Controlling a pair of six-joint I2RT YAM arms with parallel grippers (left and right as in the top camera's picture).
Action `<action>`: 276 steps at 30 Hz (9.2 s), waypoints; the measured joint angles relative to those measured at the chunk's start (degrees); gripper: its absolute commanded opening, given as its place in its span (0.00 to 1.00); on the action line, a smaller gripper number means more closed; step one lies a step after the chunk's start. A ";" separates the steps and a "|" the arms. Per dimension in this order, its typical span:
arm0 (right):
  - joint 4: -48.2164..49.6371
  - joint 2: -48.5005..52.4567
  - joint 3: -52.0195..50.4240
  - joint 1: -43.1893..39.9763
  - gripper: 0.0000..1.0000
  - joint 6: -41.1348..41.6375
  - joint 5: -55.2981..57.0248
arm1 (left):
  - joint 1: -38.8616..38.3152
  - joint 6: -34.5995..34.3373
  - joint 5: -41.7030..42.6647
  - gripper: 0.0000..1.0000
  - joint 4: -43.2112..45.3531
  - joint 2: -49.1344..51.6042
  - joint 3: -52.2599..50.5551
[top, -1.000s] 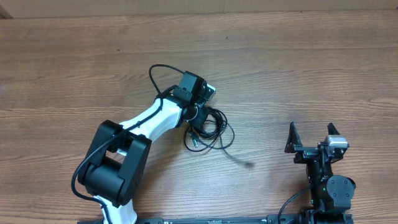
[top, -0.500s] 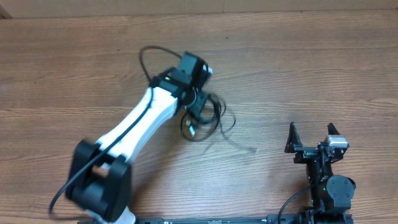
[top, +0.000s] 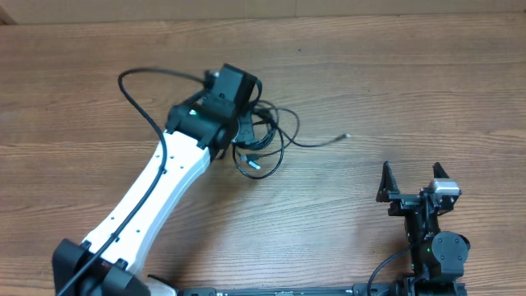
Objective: Untangle cables
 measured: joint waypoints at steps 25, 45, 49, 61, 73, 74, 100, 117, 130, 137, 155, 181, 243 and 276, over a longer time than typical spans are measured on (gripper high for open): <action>-0.02 0.00 0.00 0.00 1.00 -0.04 -0.02 | 0.00 -22.43 1.73 0.27 0.28 10.97 -7.65; -0.02 0.00 0.00 0.00 1.00 -0.04 -0.02 | 6.12 -35.85 3.72 0.25 3.61 10.99 -13.55; -0.02 0.00 0.00 0.00 1.00 -0.02 -0.02 | 6.10 -36.59 4.15 0.30 5.29 11.23 -13.66; 0.00 0.00 0.00 0.00 1.00 -0.07 0.00 | 6.08 -37.70 5.20 0.04 7.39 15.89 -13.14; 0.00 0.00 0.00 0.00 1.00 -0.02 -0.02 | 6.08 -30.47 5.14 0.04 -0.15 14.25 -10.51; -0.02 0.00 0.00 0.00 1.00 -0.04 -0.02 | 6.08 -29.66 5.14 0.04 -0.70 13.25 -10.01; -0.02 0.00 0.00 0.00 1.00 -0.02 -0.02 | 6.08 -22.53 6.51 0.04 -4.87 -5.64 -7.10; 1.60 0.00 0.00 0.00 1.00 39.04 -19.85 | 6.08 -22.56 16.28 0.04 -2.69 -5.64 -7.10; 1.60 0.00 0.00 0.00 0.88 61.44 -49.24 | 6.08 -22.84 22.27 0.04 -2.69 -5.64 -7.10; 0.57 0.00 0.00 0.11 0.76 63.19 -51.10 | 5.16 -27.21 24.24 0.04 -0.24 -5.64 -7.10; 1.31 0.83 0.00 6.14 0.67 65.37 -41.55 | -3.80 -31.85 29.18 0.04 6.93 -5.64 -7.10; 2.73 9.94 0.00 7.28 0.19 70.03 -35.82 | -4.17 -34.91 32.65 0.04 8.46 -5.64 -7.10; 1.92 30.73 0.00 9.77 0.47 61.05 -27.58 | -1.11 -3.80 2.25 0.04 10.69 -5.64 -7.08; 4.61 30.77 0.00 9.77 1.00 78.77 -40.02 | -4.07 -40.74 29.27 0.04 10.01 -5.29 -7.10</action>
